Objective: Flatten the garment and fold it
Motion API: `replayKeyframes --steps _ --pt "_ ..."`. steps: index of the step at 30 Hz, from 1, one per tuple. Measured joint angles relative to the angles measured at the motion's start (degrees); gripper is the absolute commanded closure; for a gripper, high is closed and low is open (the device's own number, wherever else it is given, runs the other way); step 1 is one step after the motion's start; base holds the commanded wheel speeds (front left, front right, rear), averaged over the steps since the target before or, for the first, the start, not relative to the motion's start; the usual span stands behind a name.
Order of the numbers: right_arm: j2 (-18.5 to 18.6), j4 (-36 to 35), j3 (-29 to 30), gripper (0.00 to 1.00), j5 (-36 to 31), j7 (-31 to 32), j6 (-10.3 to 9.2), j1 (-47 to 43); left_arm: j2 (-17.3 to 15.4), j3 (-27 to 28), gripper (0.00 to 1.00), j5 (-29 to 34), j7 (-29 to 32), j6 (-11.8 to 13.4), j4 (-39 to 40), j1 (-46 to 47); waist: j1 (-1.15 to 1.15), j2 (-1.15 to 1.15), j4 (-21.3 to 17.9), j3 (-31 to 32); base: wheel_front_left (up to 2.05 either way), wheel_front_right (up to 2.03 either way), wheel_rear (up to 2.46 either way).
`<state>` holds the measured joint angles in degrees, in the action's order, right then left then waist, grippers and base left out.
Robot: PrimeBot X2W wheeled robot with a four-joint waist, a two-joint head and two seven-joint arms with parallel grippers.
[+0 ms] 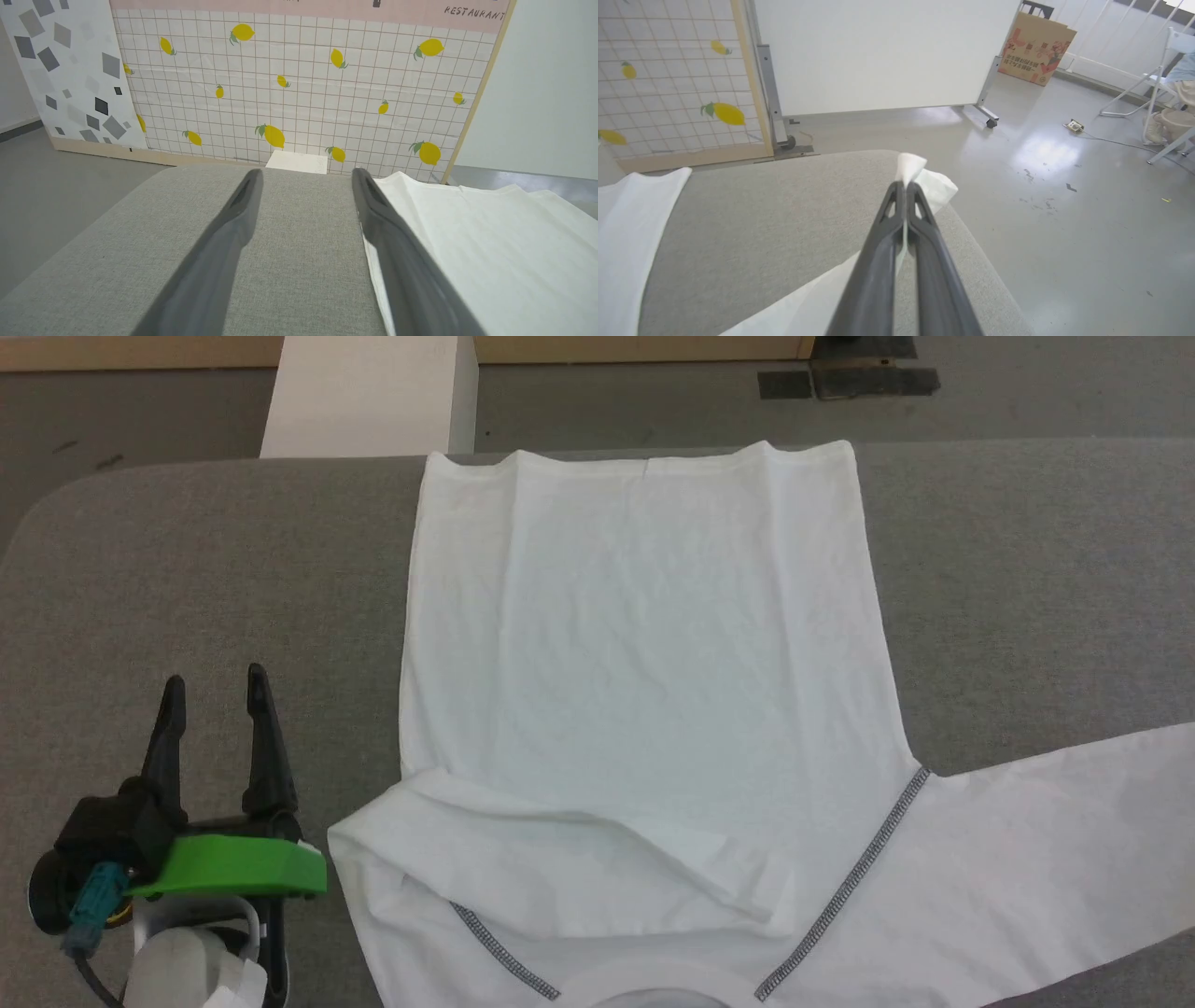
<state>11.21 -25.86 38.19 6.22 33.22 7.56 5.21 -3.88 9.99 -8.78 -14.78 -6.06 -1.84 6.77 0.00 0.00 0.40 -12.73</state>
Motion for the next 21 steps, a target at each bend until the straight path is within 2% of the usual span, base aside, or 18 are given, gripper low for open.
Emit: replayKeyframes --steps 4,7,10,15,18,21 --pt "-2.82 -9.75 -7.21 1.0 0.67 2.47 0.0 -3.06 0.01 -0.53 0.0 0.0 0.0 -0.26 -0.41 -0.29 0.0 0.0 -0.19 1.31 0.0 0.0 0.0" --pt "-3.31 -15.43 -16.55 1.0 0.67 3.94 0.0 -4.85 0.01 -1.14 0.0 0.0 -0.01 -0.45 -0.9 -0.36 0.0 0.0 0.12 1.96 0.0 0.0 0.0" --pt "-3.05 -17.69 -26.63 1.0 0.38 4.57 0.0 -5.06 0.01 -1.38 0.0 -0.01 0.0 -0.47 -1.18 -0.37 0.0 0.0 0.52 2.29 0.0 0.0 0.0" --pt "-1.49 -15.74 -43.34 1.0 -0.79 4.58 0.01 -2.72 0.01 -1.66 0.0 -0.02 0.0 -0.52 -1.59 -0.36 0.0 0.0 1.12 2.4 0.0 0.0 0.0" --pt "-1.49 -11.07 -52.83 1.0 -1.82 4.48 0.0 0.65 0.02 -1.91 0.0 -0.04 0.0 -0.52 -1.78 -0.35 0.0 0.0 1.62 2.27 0.0 0.0 0.0" --pt "-2.66 -5.65 -59.84 1.0 -2.09 3.96 0.0 3.15 0.07 -2.33 0.0 -0.27 0.0 -0.53 -1.9 -0.29 0.0 0.0 2.34 1.93 0.0 0.0 0.0"
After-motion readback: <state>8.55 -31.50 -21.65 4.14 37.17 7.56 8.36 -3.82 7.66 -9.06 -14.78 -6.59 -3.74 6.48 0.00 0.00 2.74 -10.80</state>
